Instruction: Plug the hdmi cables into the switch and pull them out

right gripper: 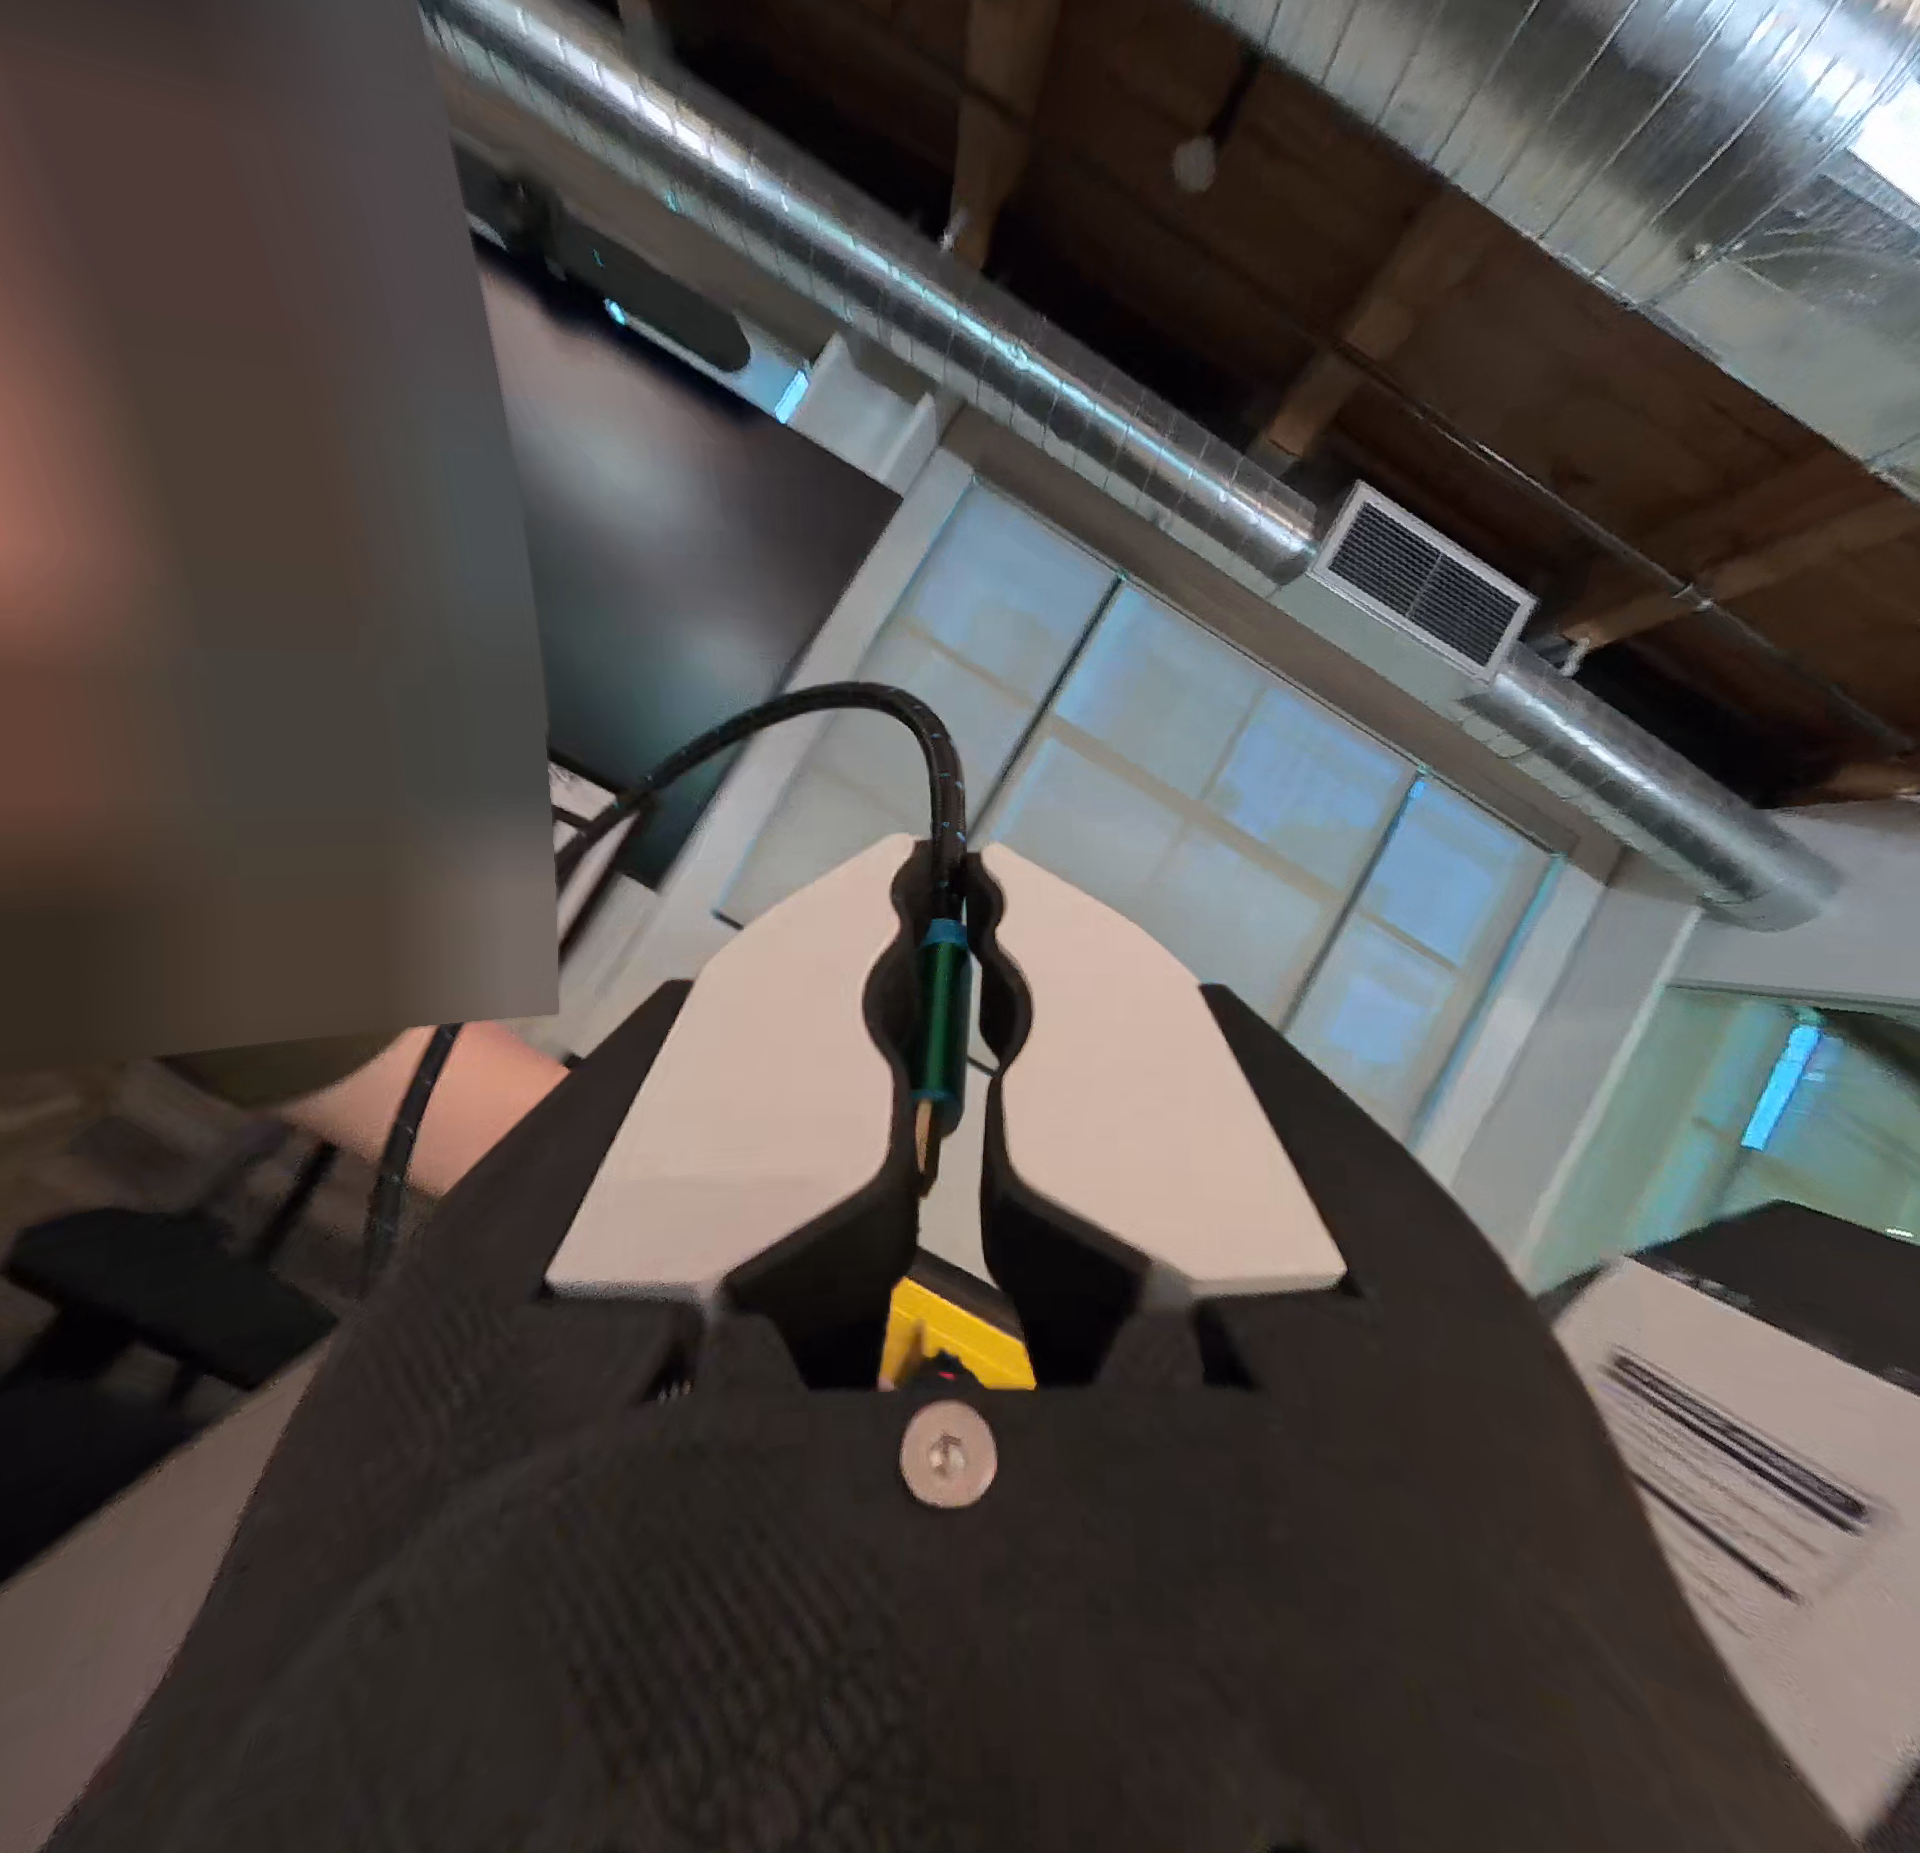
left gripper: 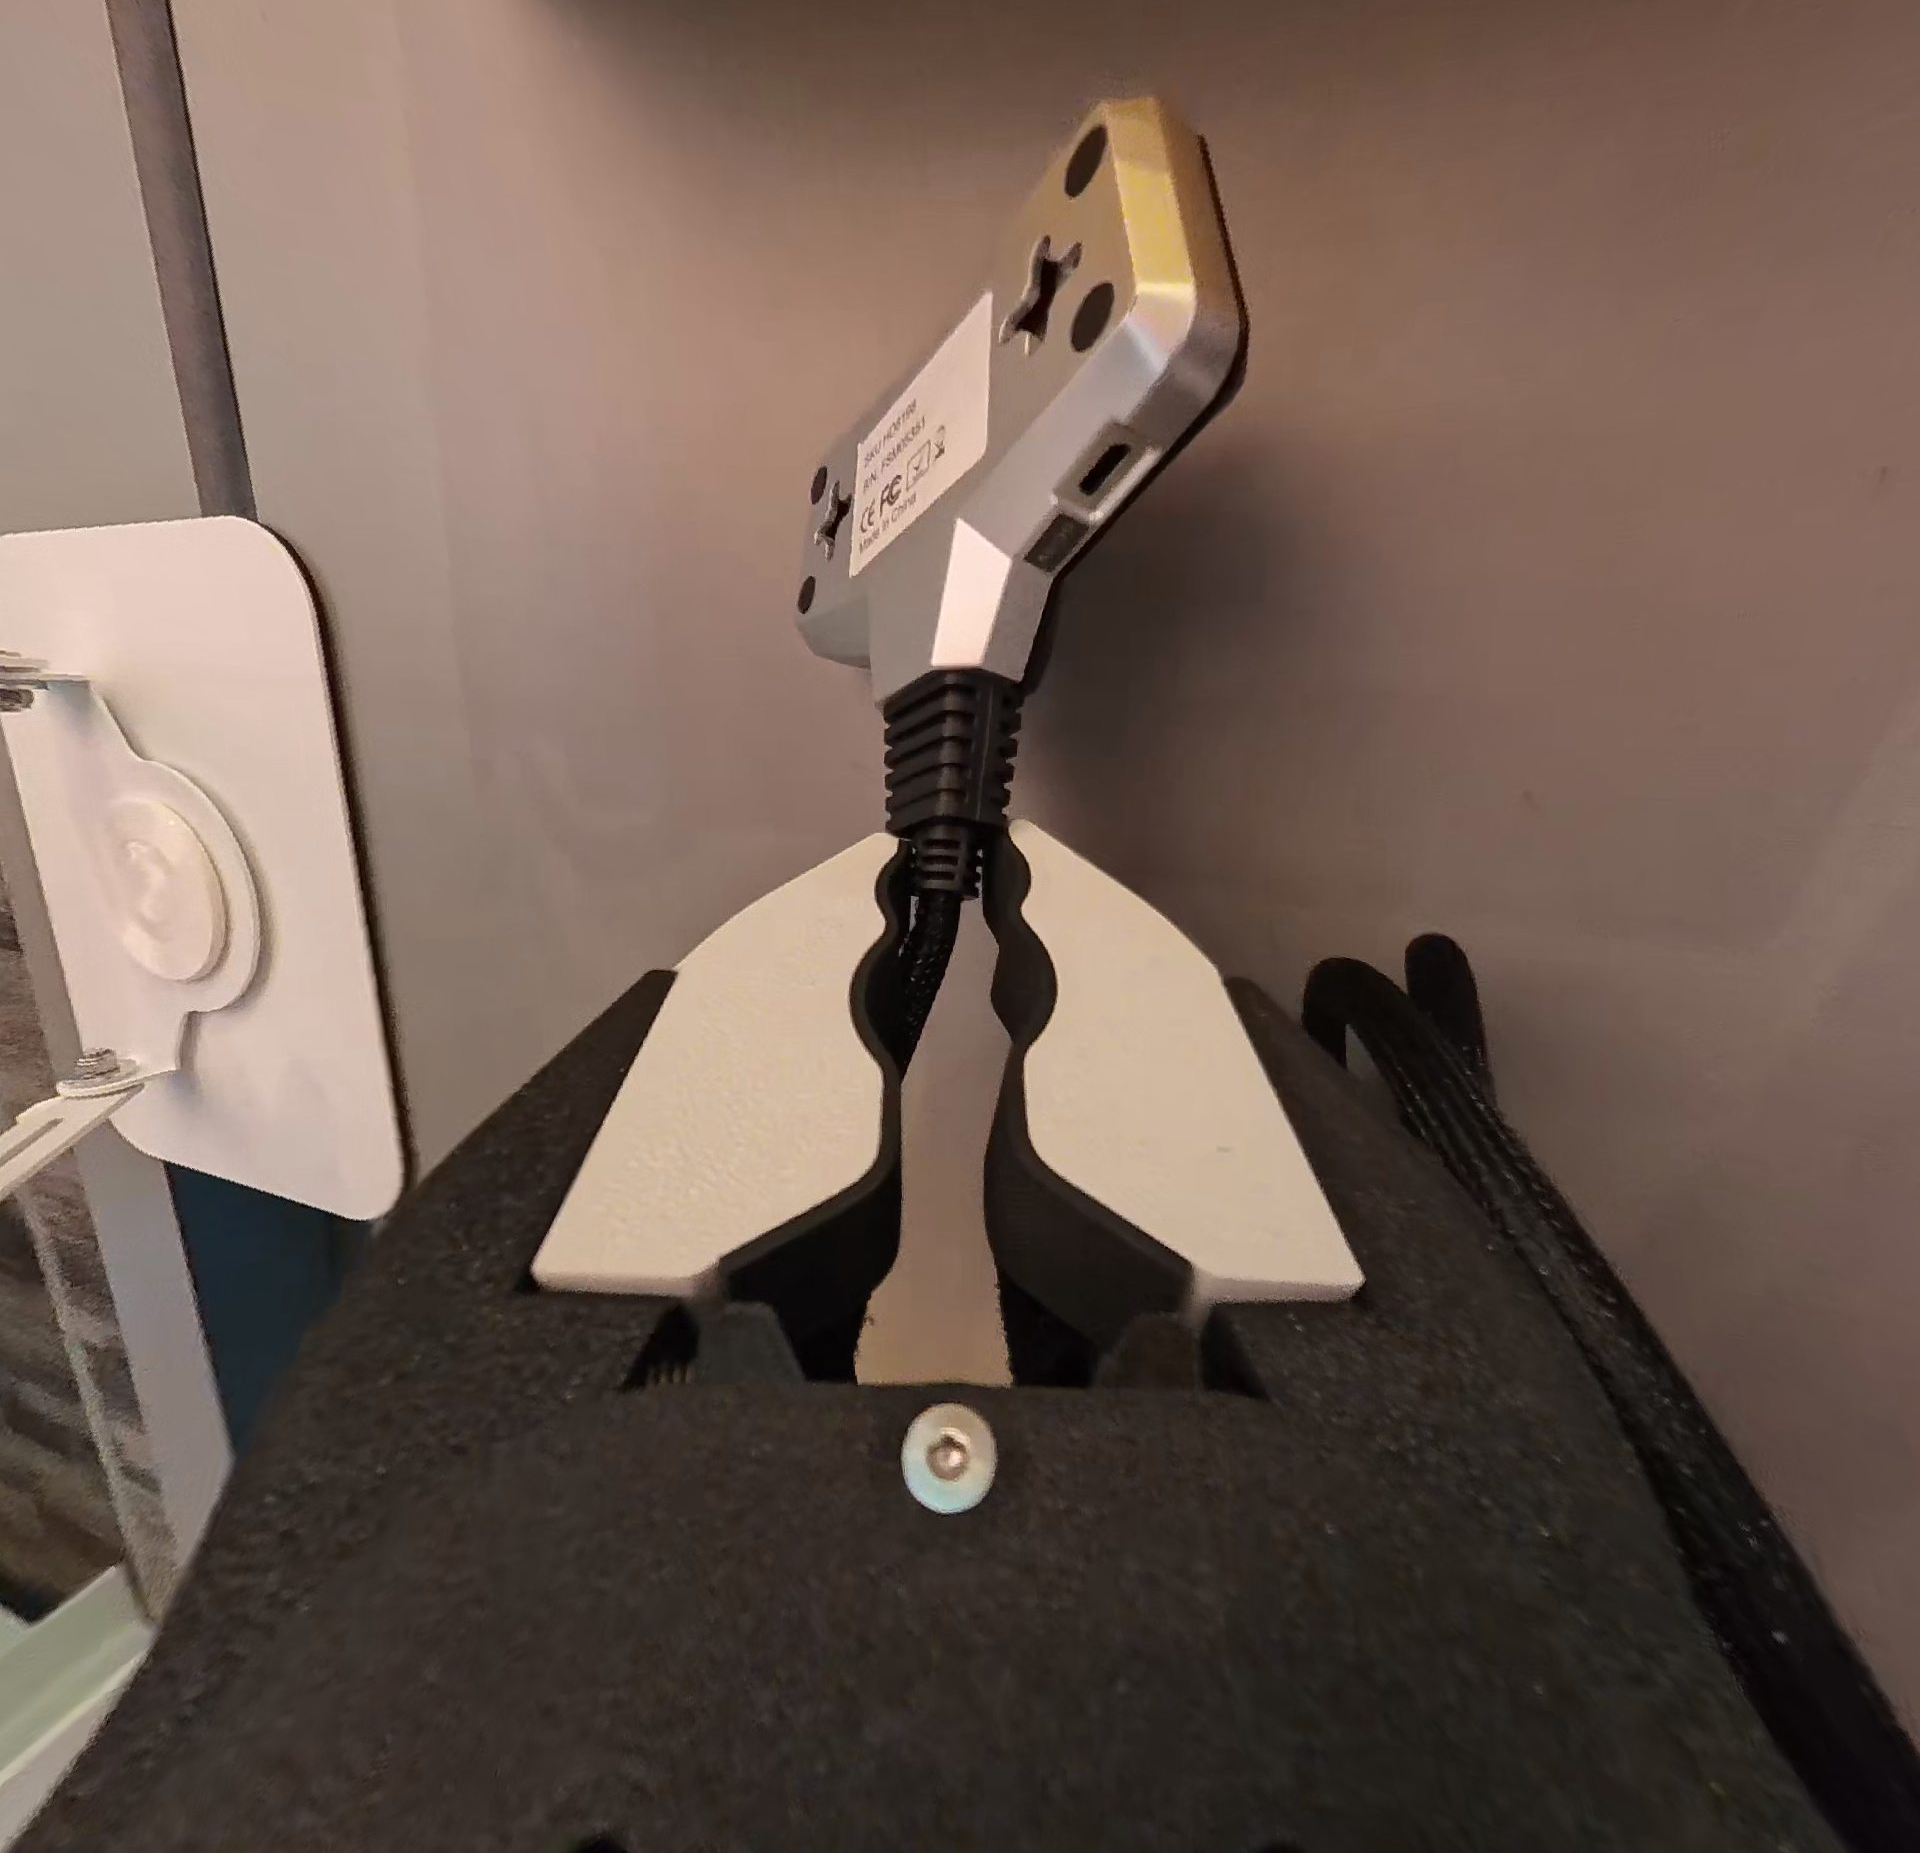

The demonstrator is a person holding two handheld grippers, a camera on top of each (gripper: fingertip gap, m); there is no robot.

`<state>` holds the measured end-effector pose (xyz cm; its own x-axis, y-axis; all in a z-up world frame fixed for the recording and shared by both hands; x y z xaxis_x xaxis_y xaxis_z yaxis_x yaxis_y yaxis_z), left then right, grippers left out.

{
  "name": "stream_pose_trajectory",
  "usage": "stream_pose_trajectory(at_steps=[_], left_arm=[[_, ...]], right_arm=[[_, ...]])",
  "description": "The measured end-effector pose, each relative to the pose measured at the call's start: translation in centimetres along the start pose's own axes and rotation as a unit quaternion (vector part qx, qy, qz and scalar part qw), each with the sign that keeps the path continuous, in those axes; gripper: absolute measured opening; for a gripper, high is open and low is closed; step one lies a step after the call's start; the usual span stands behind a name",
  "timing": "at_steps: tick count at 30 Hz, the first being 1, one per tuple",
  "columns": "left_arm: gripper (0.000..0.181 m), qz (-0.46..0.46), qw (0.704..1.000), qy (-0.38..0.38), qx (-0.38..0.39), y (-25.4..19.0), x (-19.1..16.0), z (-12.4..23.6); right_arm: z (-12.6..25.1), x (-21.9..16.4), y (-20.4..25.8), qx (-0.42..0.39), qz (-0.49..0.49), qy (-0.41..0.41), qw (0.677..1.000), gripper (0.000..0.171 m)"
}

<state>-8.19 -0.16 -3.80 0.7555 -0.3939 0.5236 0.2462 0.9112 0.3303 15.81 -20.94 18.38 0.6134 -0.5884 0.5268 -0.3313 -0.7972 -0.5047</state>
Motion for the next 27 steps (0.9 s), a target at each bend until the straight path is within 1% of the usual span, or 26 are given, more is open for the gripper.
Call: stream_pose_trajectory(at_steps=[4, 7, 8, 9, 11, 15, 22, 24, 27], left_arm=[[0.013, -0.029, 0.999, 0.023, 0.003, -0.3, 0.2, -0.2], [0.014, -0.042, 0.998, 0.036, 0.009, -0.3, 0.4, -0.2], [0.016, -0.042, 0.998, 0.041, 0.011, -0.2, 0.4, -0.2], [0.027, -0.038, 0.998, 0.048, 0.014, -0.1, 0.4, -0.3], [0.036, -0.027, 0.998, 0.065, 0.004, 0.0, 0.4, -0.5], [0.04, -0.026, 0.997, 0.067, -0.006, 0.2, 0.5, -0.2], [0.045, 0.039, 0.998, 0.014, -0.057, 1.4, 1.4, 2.0], [0.045, 0.058, 0.996, -0.02, -0.063, 1.8, 2.1, 3.1], [0.045, 0.079, 0.991, -0.094, -0.053, 2.4, 3.5, 5.3]], right_arm=[[0.2, -0.2, -0.3, 0.019, -0.064, -0.031, 0.997, 0.006], [0.3, -0.3, -0.3, 0.021, -0.057, -0.017, 0.998, 0.006], [0.3, -0.4, -0.3, 0.023, -0.054, -0.012, 0.998, 0.006], [0.2, -0.5, -0.2, 0.027, -0.054, -0.009, 0.998, 0.006], [0.1, -0.5, -0.1, 0.033, -0.057, -0.008, 0.998, 0.006], [-0.1, -0.9, 0.0, 0.042, -0.055, -0.006, 0.998, 0.006], [0.0, -1.0, -0.1, 0.047, -0.06, -0.002, 0.997, 0.006], [0.1, -1.1, -0.1, 0.05, -0.068, -0.008, 0.996, 0.006], [0.1, -1.5, -0.2, 0.053, -0.083, -0.012, 0.995, 0.006]])
Point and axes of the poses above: each gripper's, where its closed fingertips meet, z back along the fingers, x out of its top, y = z × x across the jaws, the point moved 10 cm from there along z, back along the fingers, and after that the axes turned 14 degrees about -y, right-handed, at the moved point
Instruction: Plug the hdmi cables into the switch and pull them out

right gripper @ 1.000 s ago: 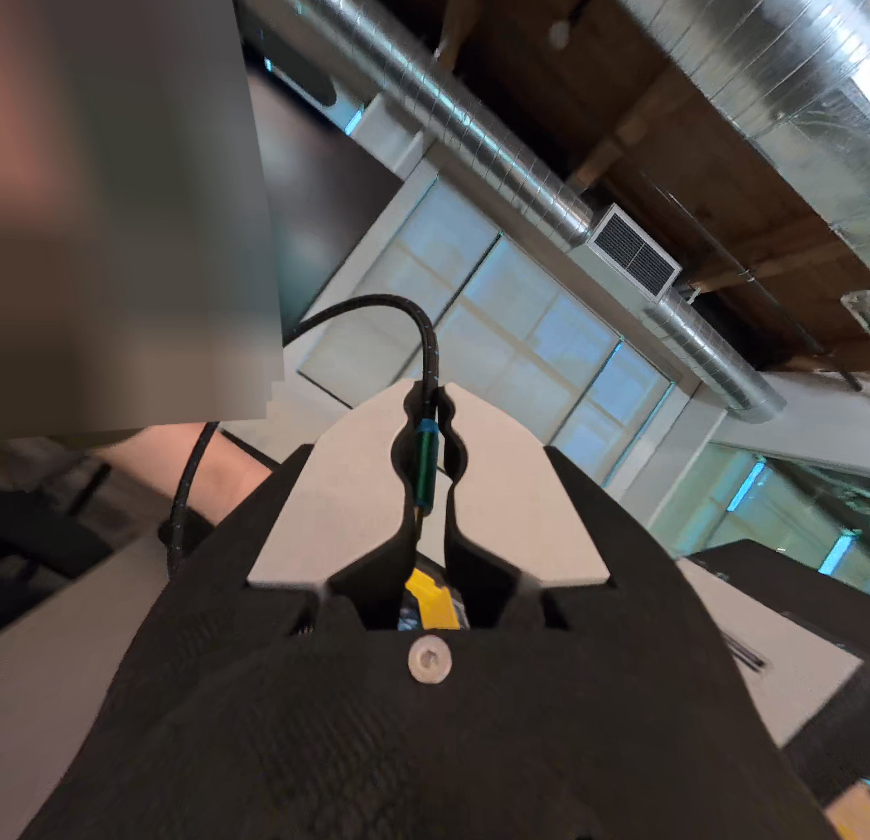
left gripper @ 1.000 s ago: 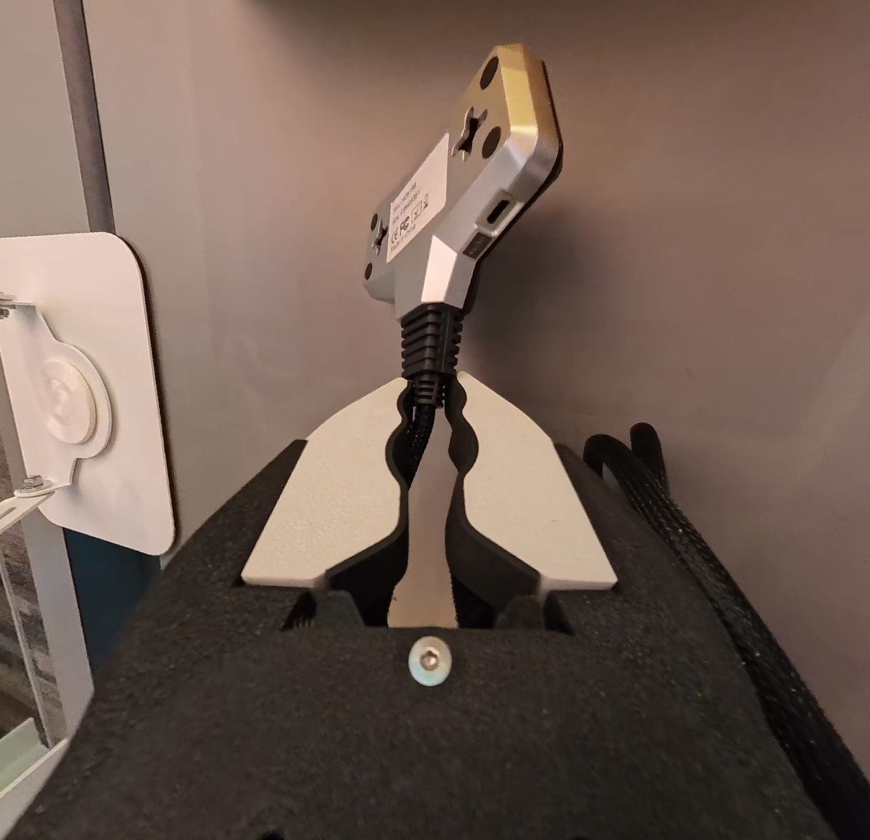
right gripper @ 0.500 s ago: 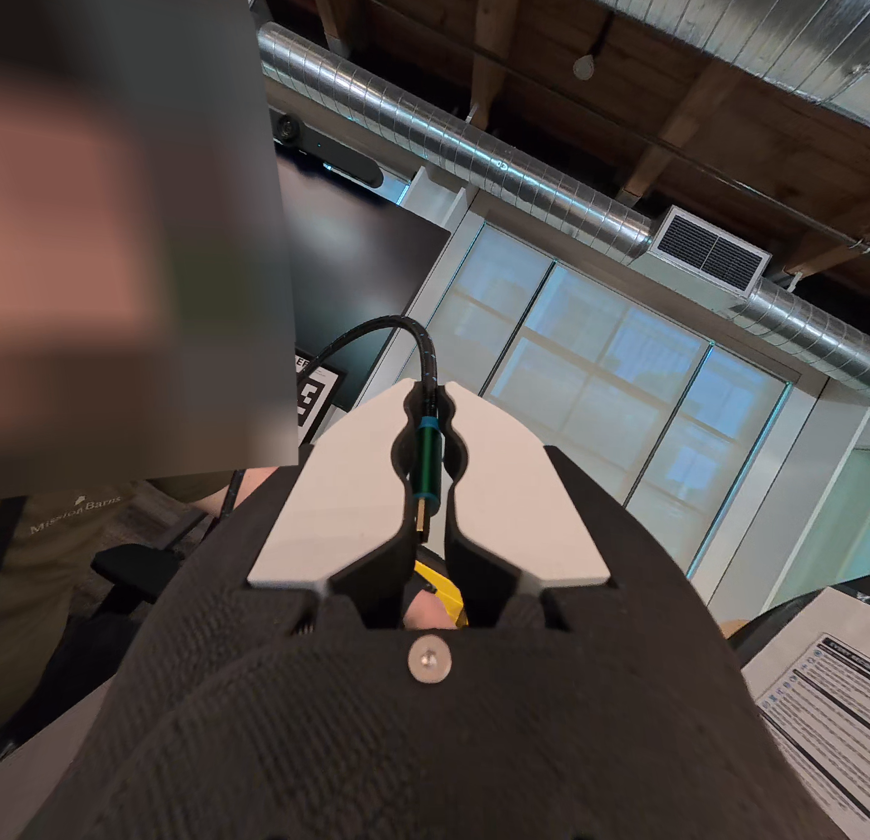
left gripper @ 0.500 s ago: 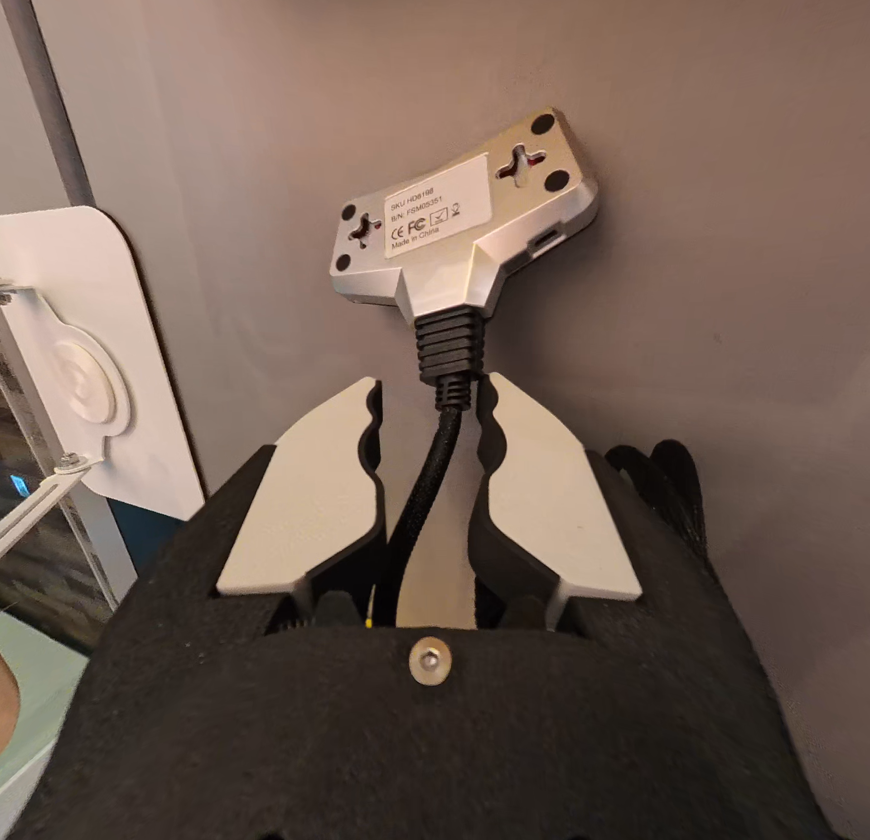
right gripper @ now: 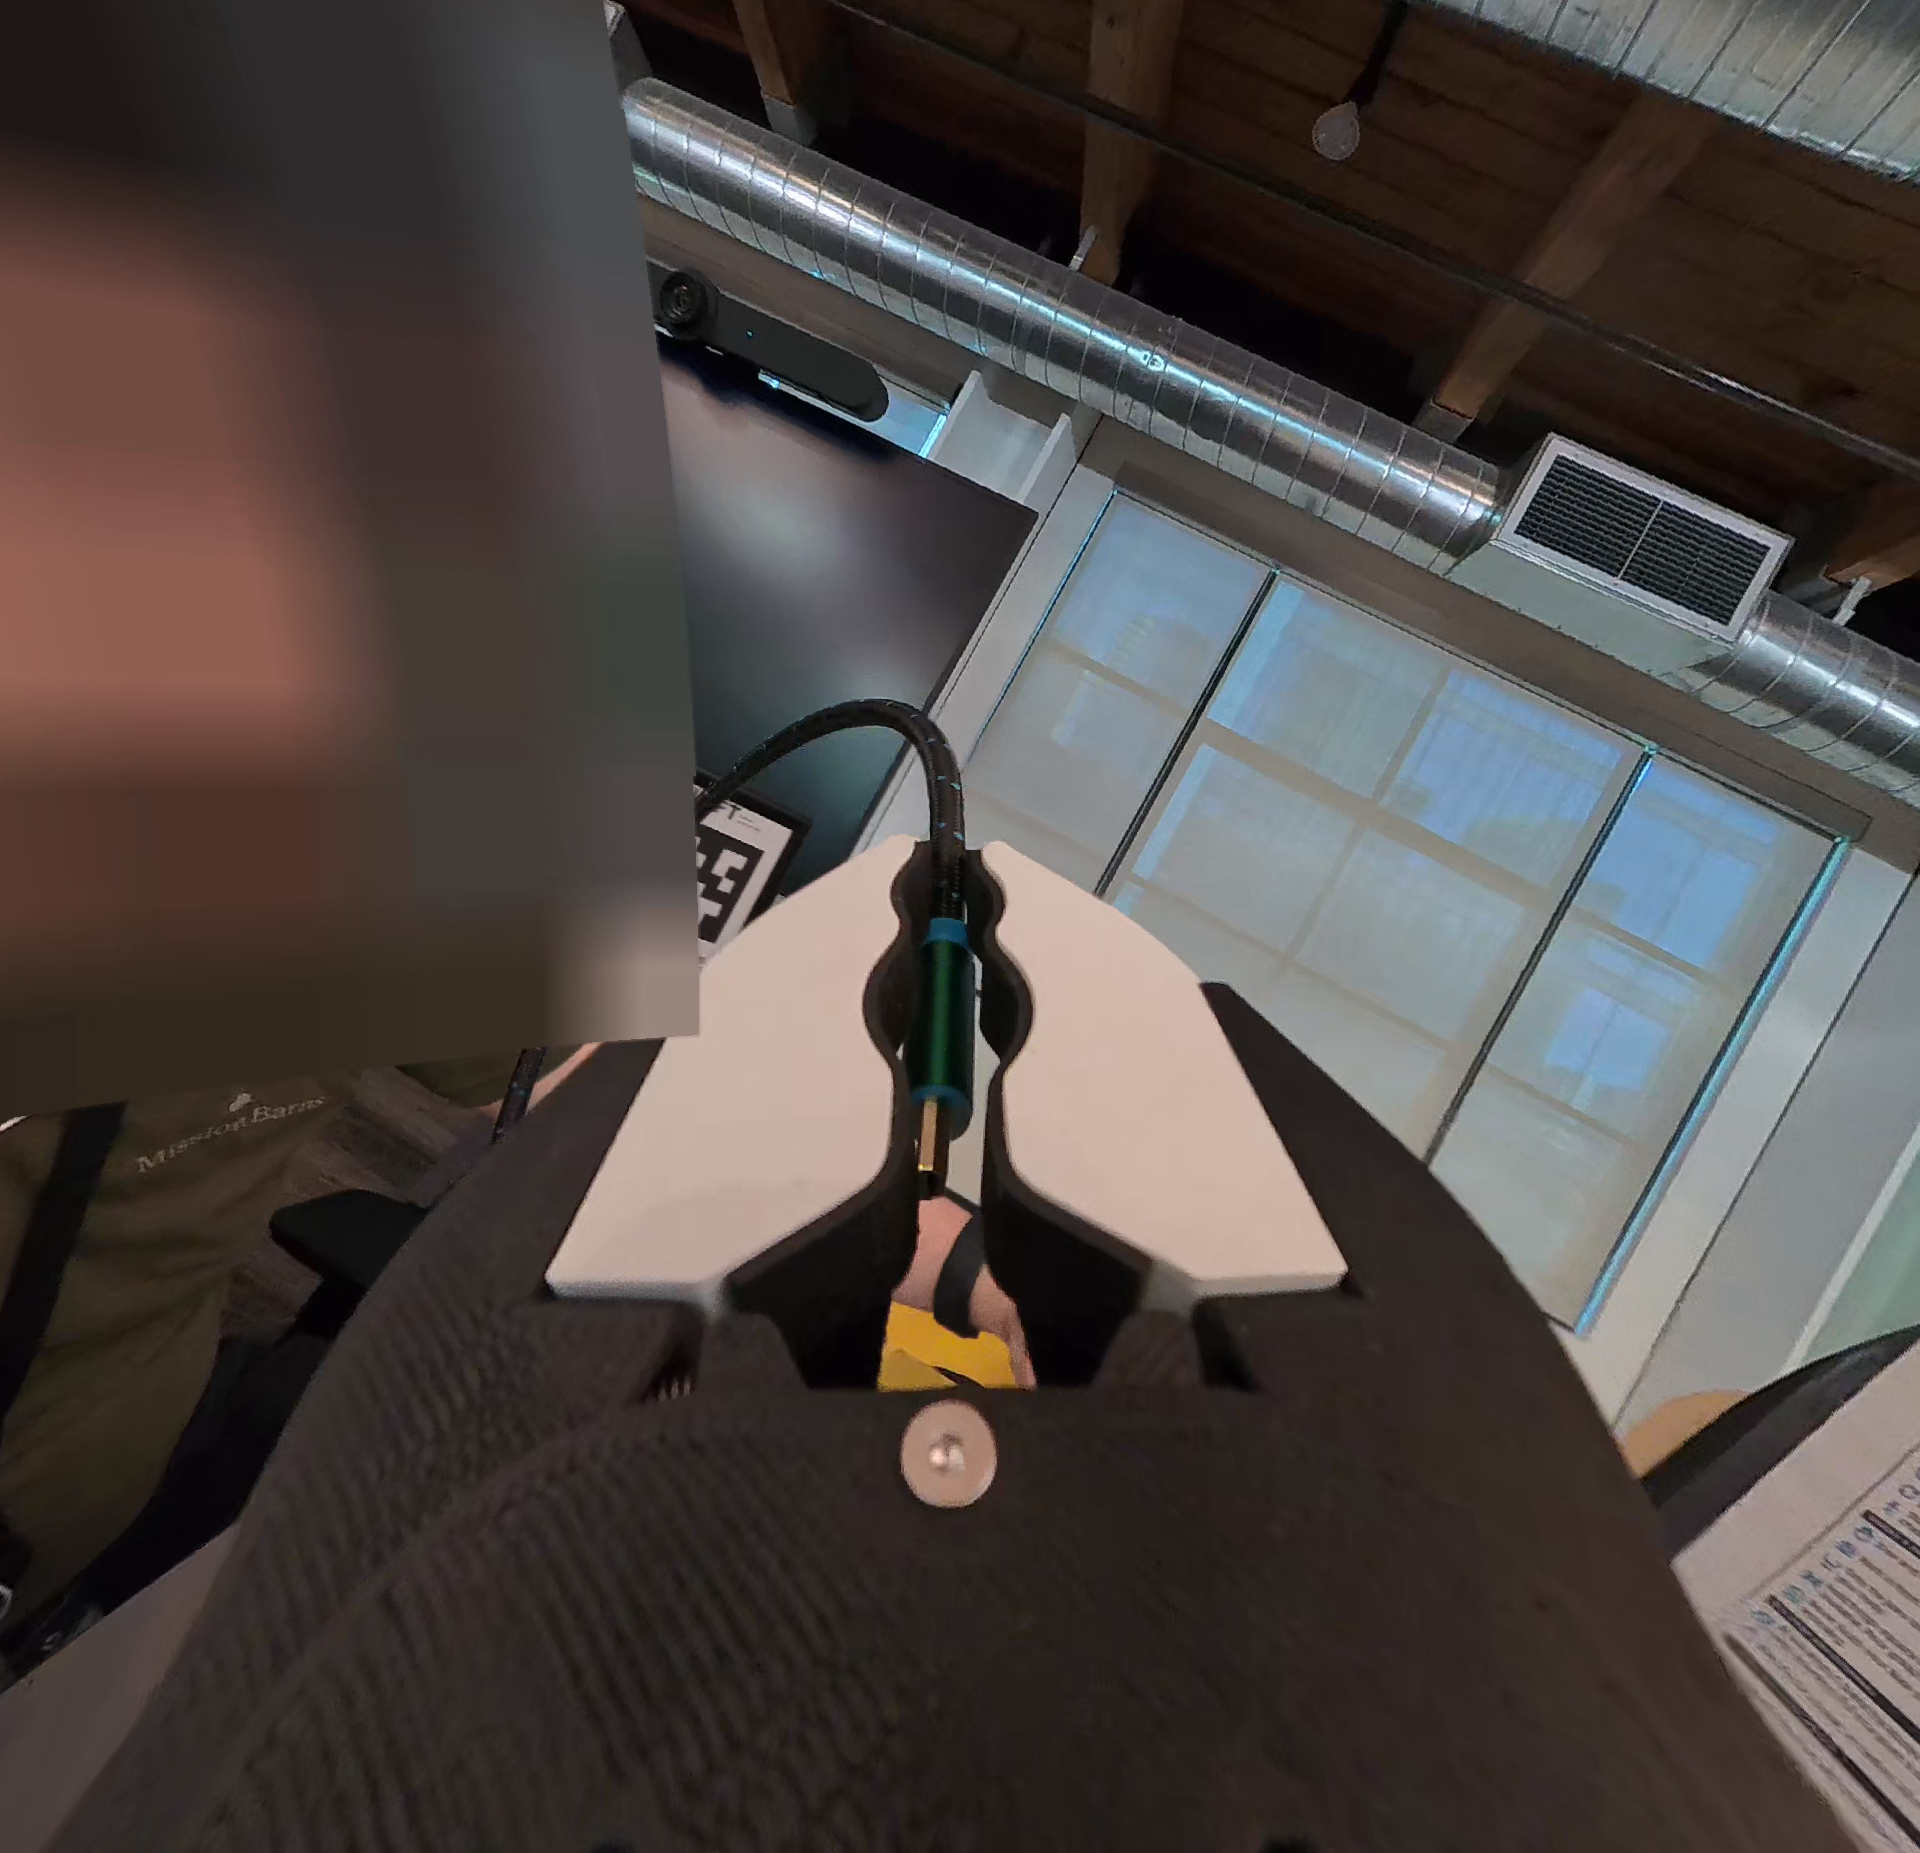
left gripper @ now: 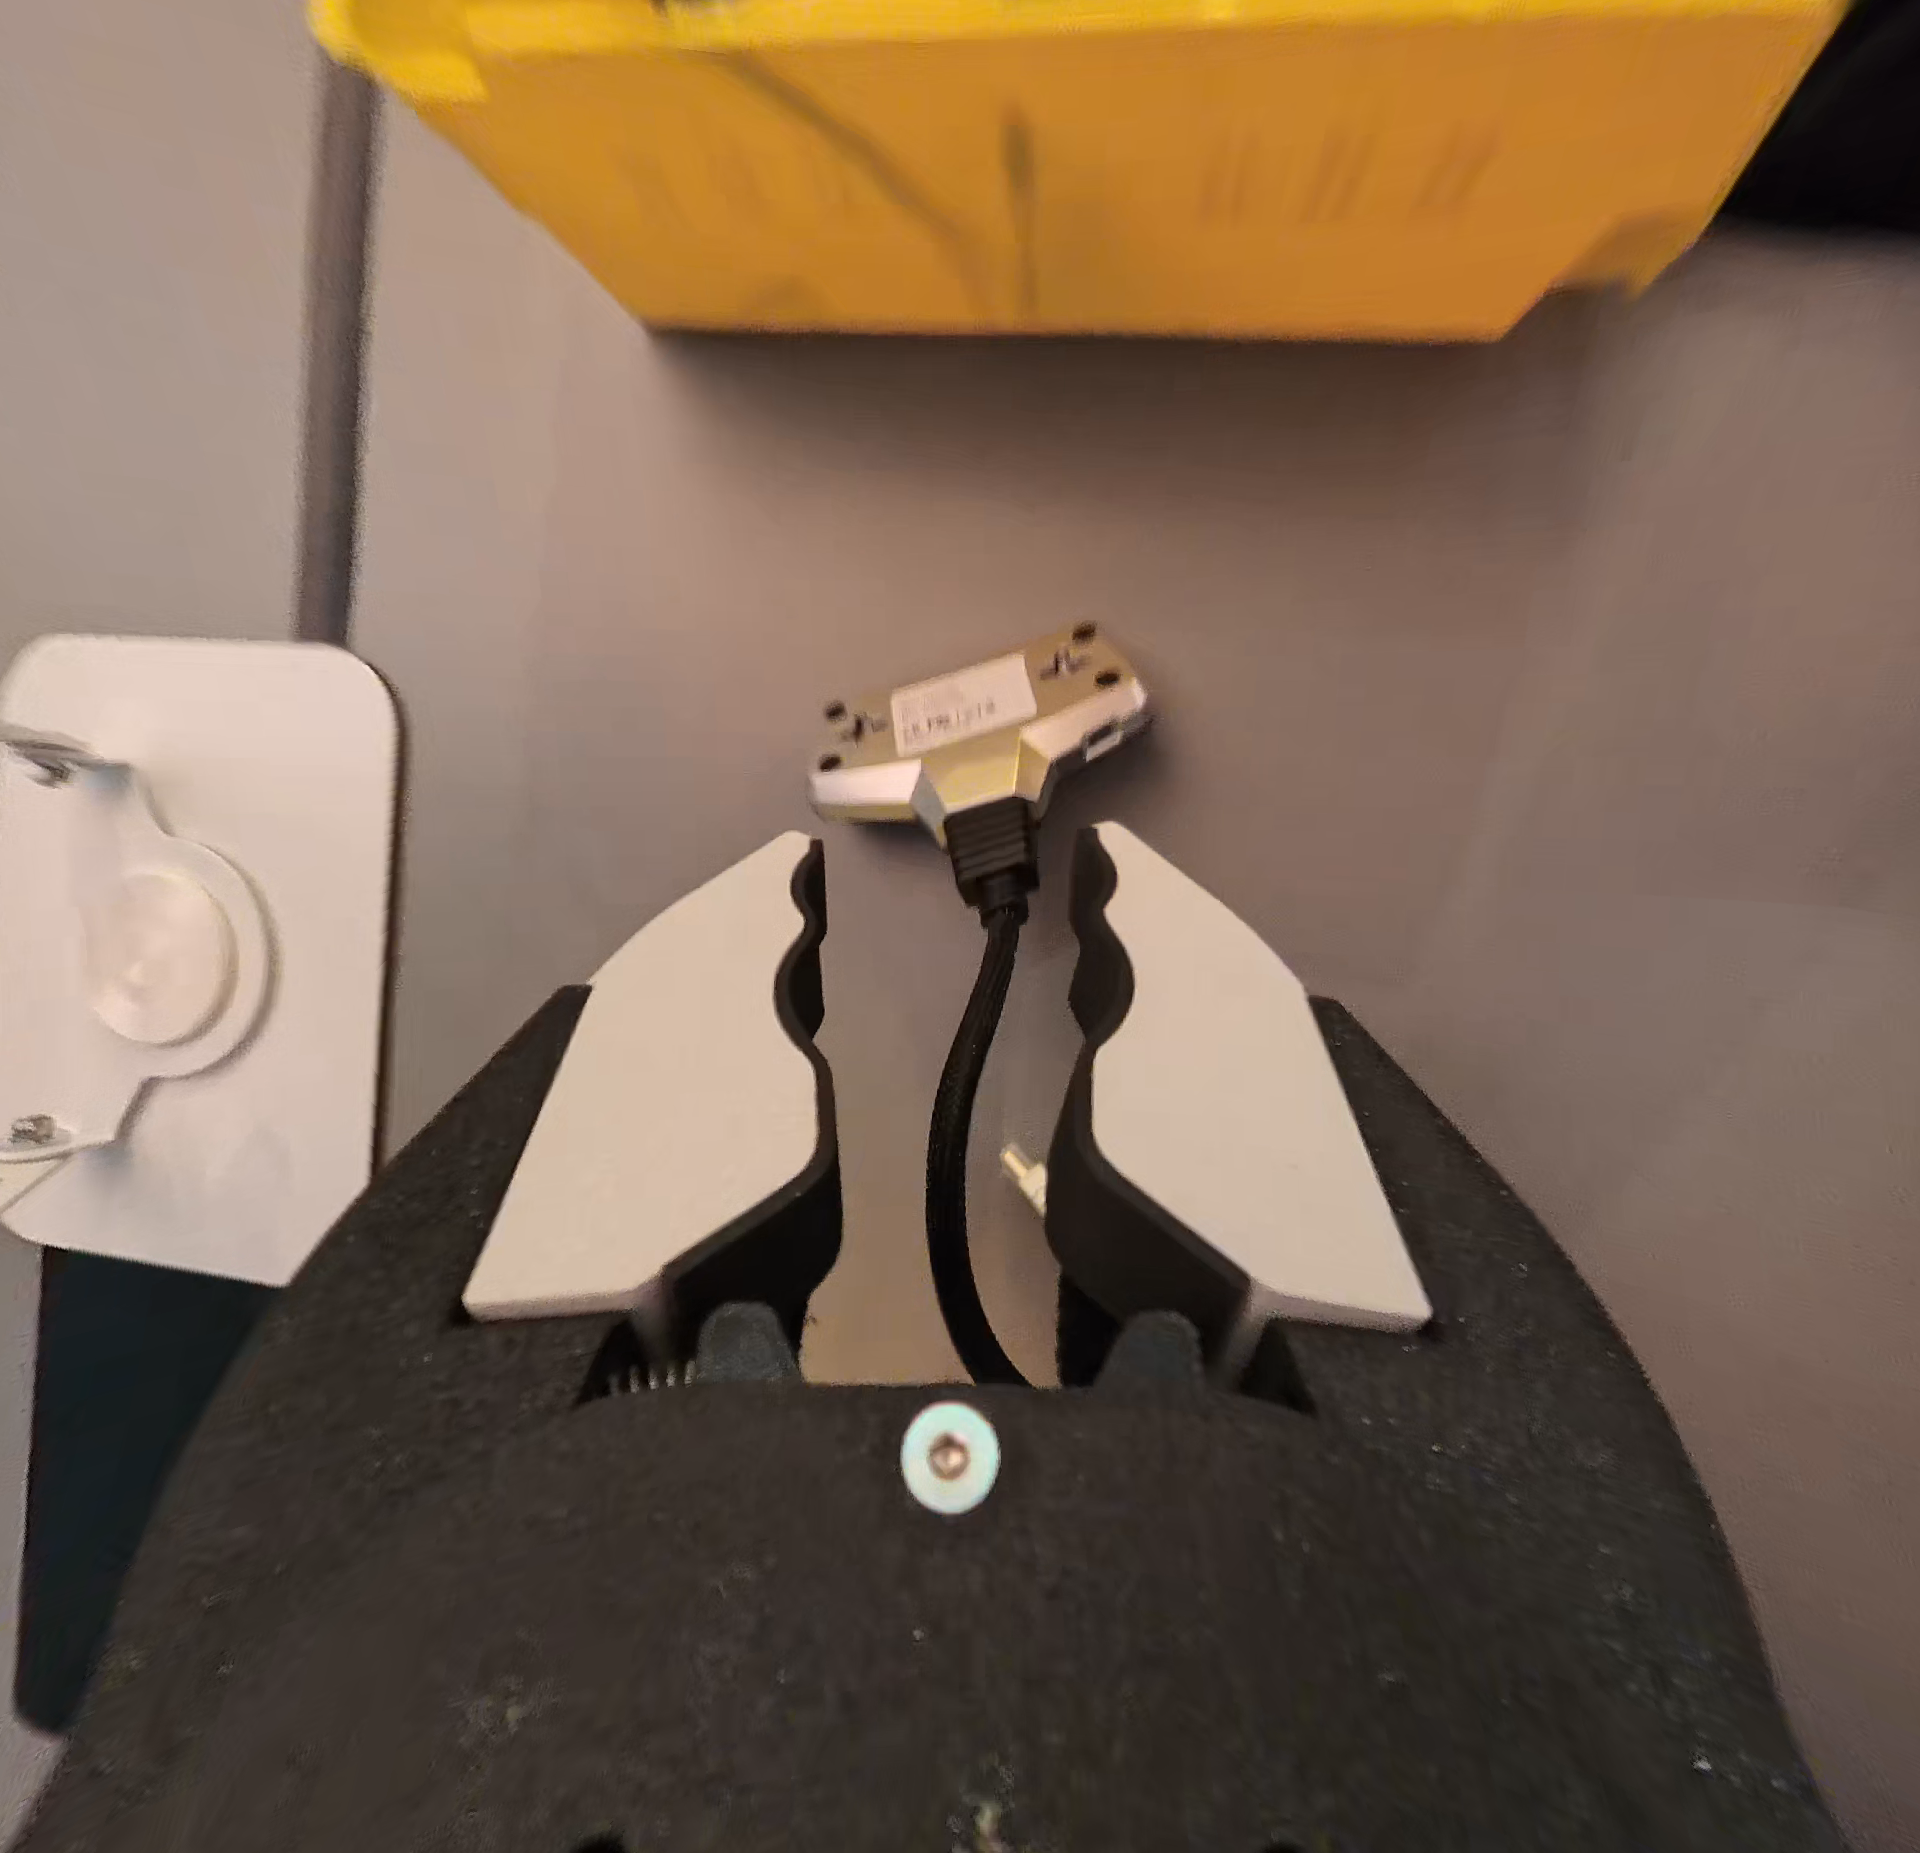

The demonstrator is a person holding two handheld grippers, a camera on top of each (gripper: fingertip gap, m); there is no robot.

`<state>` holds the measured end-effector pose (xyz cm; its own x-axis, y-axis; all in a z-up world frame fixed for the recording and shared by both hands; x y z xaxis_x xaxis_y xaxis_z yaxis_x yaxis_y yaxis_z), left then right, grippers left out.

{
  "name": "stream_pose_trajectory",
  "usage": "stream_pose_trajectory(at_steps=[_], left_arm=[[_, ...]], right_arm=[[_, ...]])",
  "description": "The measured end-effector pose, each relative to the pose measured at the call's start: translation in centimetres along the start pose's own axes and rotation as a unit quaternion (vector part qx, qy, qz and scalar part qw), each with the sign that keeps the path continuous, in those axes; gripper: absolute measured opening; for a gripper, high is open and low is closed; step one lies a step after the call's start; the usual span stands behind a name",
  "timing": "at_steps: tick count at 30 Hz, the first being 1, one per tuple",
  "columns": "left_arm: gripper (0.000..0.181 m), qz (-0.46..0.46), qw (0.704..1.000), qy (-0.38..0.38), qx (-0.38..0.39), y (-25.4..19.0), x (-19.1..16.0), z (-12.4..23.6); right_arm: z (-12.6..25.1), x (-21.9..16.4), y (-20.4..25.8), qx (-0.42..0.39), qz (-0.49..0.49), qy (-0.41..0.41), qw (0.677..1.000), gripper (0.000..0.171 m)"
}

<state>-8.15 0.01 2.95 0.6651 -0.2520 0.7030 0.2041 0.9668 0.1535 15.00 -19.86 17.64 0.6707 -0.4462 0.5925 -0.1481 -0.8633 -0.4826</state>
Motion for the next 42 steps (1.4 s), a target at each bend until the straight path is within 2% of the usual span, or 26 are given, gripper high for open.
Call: stream_pose_trajectory(at_steps=[4, 7, 9, 12, 15, 19, 26, 29, 31, 34, 37, 38, 40, 42], left_arm=[[0.045, 0.003, 0.99, -0.131, 0.051, -0.6, 3.0, 3.5], [0.039, -0.005, 0.963, -0.249, 0.1, -2.5, 5.4, 6.5], [0.031, 0.017, 0.942, -0.324, 0.09, -4.5, 6.4, 8.0], [0.034, 0.02, 0.924, -0.38, 0.036, -7.5, 7.1, 8.9], [0.052, -0.03, 0.914, -0.399, 0.066, -9.7, 7.2, 9.6], [0.049, -0.112, 0.894, -0.42, 0.11, -12.0, 7.0, 11.3], [0.049, -0.174, 0.861, -0.448, 0.165, -15.0, 6.7, 15.4], [0.043, -0.172, 0.856, -0.455, 0.177, -15.2, 6.2, 16.7], [0.039, -0.144, 0.866, -0.431, 0.208, -14.5, 5.5, 17.5], [0.037, -0.064, 0.889, -0.403, 0.208, -13.2, 4.2, 18.7], [0.04, 0.013, 0.888, -0.433, 0.155, -12.5, 3.3, 19.8], [0.047, 0.029, 0.887, -0.443, 0.125, -12.6, 3.2, 19.9], [0.052, 0.008, 0.896, -0.434, 0.09, -13.1, 3.3, 19.5], [0.059, -0.043, 0.912, -0.385, 0.136, -13.7, 3.8, 18.2]], right_arm=[[-0.3, -1.4, -0.4, 0.011, -0.041, -0.017, 0.999, 0.006], [-0.7, -3.0, -0.8, 0.012, -0.076, -0.018, 0.997, 0.006], [-1.2, -4.3, -1.0, 0.008, -0.098, -0.007, 0.995, 0.006], [-2.1, -5.8, -0.9, 0.014, -0.128, -0.005, 0.992, 0.006], [-3.1, -7.1, -0.6, 0.007, -0.146, 0.017, 0.989, 0.007], [-4.2, -8.1, -0.1, 0.001, -0.149, 0.032, 0.988, 0.007], [-4.5, -8.6, -0.4, -0.06, -0.106, 0.073, 0.99, 0.006], [-4.6, -8.5, -0.1, -0.072, -0.038, 0.131, 0.988, 0.007], [-5.0, -8.4, 0.5, -0.056, -0.004, 0.169, 0.984, 0.006], [-5.6, -8.6, 1.2, -0.054, 0.07, 0.252, 0.964, 0.006], [-6.2, -9.4, 2.0, -0.044, 0.152, 0.34, 0.927, 0.006], [-6.4, -9.8, 2.2, -0.041, 0.176, 0.366, 0.913, 0.007], [-6.7, -10.6, 2.6, -0.032, 0.222, 0.409, 0.884, 0.007], [-7.0, -11.5, 2.9, -0.023, 0.256, 0.448, 0.856, 0.007]])
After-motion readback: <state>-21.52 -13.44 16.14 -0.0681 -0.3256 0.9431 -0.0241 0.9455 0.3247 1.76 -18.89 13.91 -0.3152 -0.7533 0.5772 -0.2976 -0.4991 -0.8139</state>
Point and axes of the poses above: each gripper's, where its closed fingertips meet, z back along the fingers, x out of its top, y = z × x across the jaws, the point moved 10 cm from there along z, back along the fingers, and after that the axes turned 14 degrees about -y, right-handed, at the moved point
